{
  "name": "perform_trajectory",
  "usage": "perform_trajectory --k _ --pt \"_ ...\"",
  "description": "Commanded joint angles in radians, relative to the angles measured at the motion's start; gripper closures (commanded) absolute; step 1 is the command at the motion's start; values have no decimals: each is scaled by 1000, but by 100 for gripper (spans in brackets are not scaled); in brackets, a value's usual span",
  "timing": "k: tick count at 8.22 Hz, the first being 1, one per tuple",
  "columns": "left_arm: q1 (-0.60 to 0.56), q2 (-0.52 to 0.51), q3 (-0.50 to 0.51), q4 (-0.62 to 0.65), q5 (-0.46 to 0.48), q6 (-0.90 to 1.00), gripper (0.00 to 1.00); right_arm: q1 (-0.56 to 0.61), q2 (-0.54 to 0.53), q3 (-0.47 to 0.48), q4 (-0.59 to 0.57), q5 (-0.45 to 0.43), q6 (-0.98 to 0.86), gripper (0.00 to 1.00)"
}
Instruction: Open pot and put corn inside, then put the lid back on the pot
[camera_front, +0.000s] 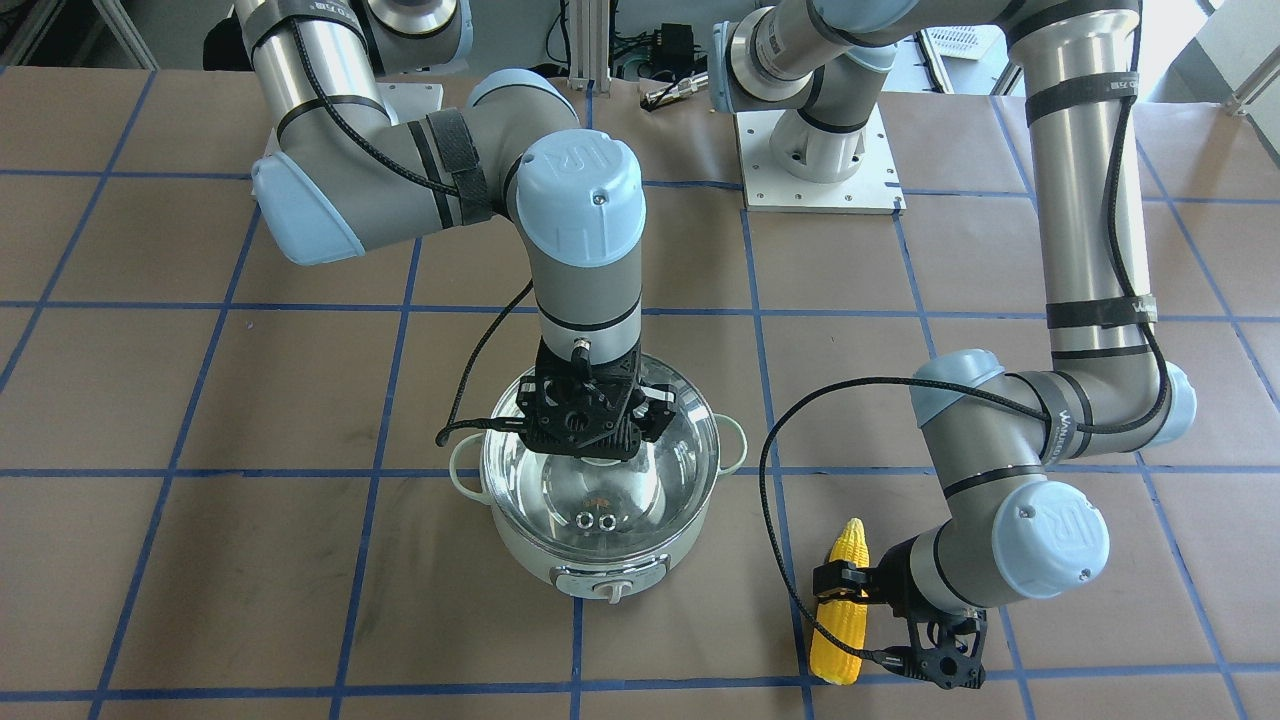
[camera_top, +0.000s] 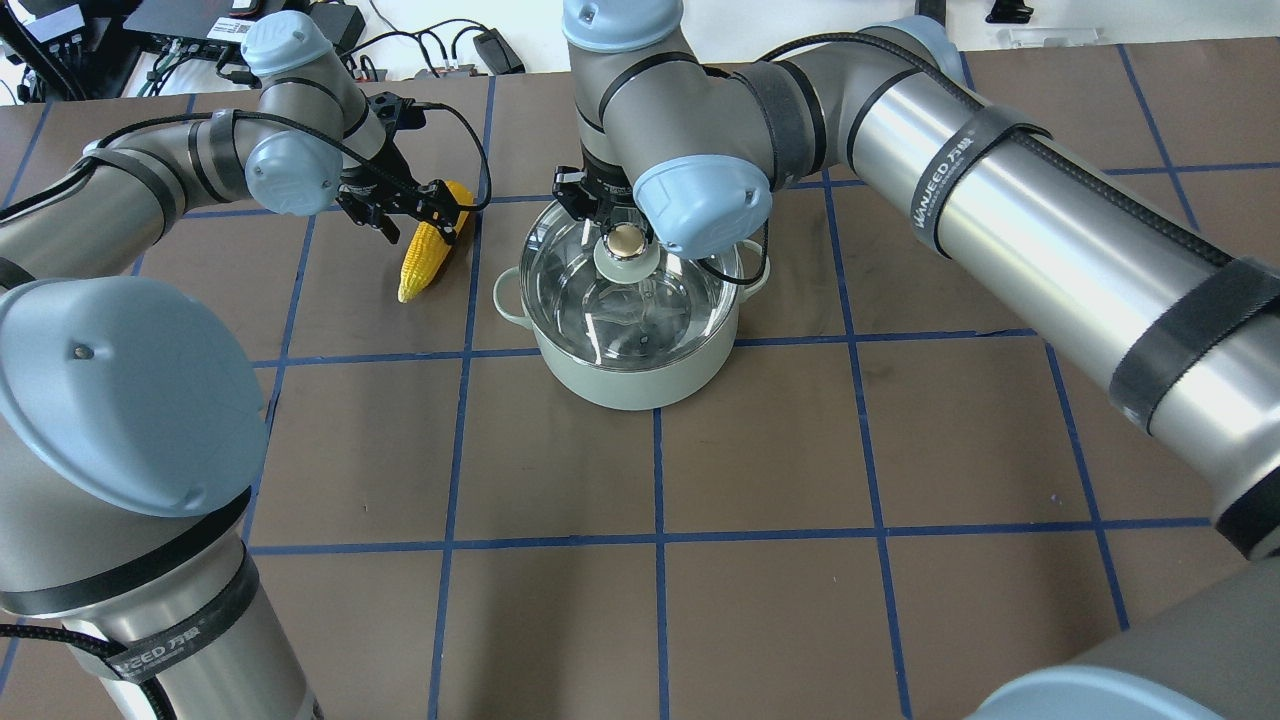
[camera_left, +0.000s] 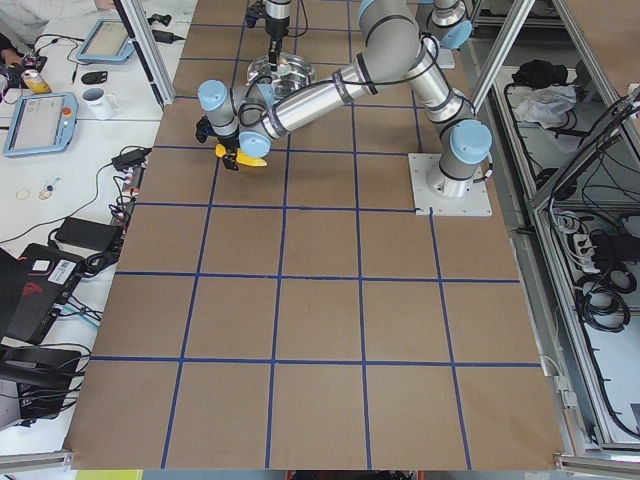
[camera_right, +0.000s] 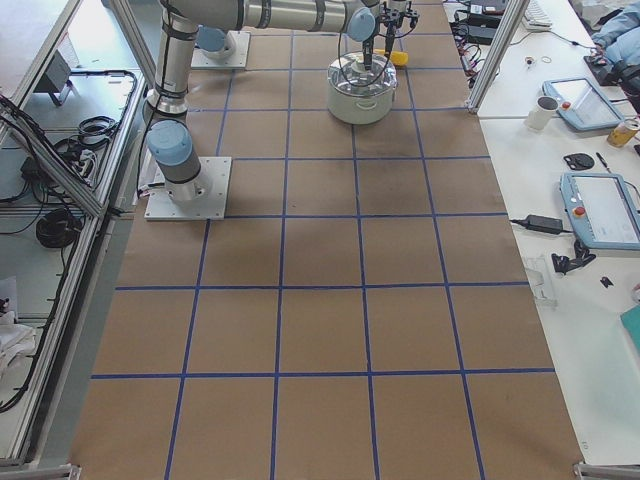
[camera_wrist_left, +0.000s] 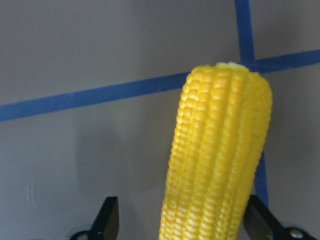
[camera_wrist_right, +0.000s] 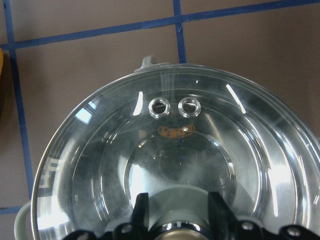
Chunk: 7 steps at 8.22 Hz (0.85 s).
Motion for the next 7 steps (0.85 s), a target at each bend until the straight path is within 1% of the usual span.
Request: perform_trajectory --k 1,2,4,5,6,7 --pt "0 -2 2 0 -4 -6 100 -6 -17 -24 23 27 -23 90" --pt "0 -1 4 0 -4 -47 100 -21 -33 -36 25 68 -65 91" --pt "-1 28 8 -11 2 -101 100 -92 -76 -40 106 81 -159 93" --pt "-3 62 8 -38 11 -102 100 -95 -83 -37 103 85 -166 94" --pt "-3 88 10 -78 13 -102 100 -95 -78 -36 95 106 -158 90" --pt "-3 108 10 -100 13 -102 100 -95 -72 -33 88 107 -141 61"
